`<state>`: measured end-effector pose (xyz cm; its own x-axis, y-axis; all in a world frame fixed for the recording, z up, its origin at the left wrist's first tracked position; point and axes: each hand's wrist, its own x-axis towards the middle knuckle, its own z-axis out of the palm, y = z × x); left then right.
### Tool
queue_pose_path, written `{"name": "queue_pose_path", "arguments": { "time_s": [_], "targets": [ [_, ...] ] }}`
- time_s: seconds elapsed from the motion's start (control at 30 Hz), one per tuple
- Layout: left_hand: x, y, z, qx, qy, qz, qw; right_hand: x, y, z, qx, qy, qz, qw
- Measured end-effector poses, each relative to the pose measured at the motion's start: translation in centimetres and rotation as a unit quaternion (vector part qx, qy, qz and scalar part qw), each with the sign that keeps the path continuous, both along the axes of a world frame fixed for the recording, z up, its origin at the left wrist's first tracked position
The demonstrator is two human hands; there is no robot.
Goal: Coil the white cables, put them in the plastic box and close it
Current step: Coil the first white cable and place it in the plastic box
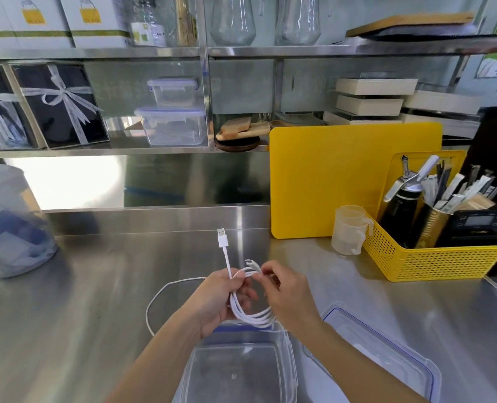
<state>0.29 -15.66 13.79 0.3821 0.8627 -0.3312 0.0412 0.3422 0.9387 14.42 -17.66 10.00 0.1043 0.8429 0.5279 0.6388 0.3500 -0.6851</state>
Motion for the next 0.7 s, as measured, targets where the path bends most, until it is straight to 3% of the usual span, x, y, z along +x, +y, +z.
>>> {"name": "queue_pose_path", "arguments": {
  "time_s": [0.13,0.2,0.27,0.4,0.5,0.63,0.7],
  "targets": [
    [0.3,0.1,-0.8,0.152,0.171,0.065,0.971,-0.6,0.2,0.7,-0.121,0.1,0.003,0.988],
    [0.7,-0.2,-0.8,0.273,0.229,0.124,0.926,-0.7,0.0,0.5,-0.107,0.066,0.006,0.992],
    [1.1,-0.5,-0.6,0.367,0.304,0.11,0.872,-0.7,-0.2,0.2,-0.063,0.022,0.006,0.998],
    [1.0,-0.1,-1.1,0.371,0.45,0.014,0.812,-0.3,-0.2,-0.4,0.003,-0.031,0.007,0.999],
    [0.5,0.7,-1.0,0.327,0.46,-0.04,0.825,-0.1,-0.5,-0.9,0.009,-0.057,0.013,0.998],
    [-0.4,1.8,-0.2,0.221,0.354,-0.125,0.9,-0.1,-1.1,-1.6,0.024,-0.074,0.025,0.997],
    [-0.6,1.9,0.4,0.189,0.372,-0.175,0.892,-0.4,-1.3,-2.0,0.009,-0.095,0.038,0.995]
  ]
}}
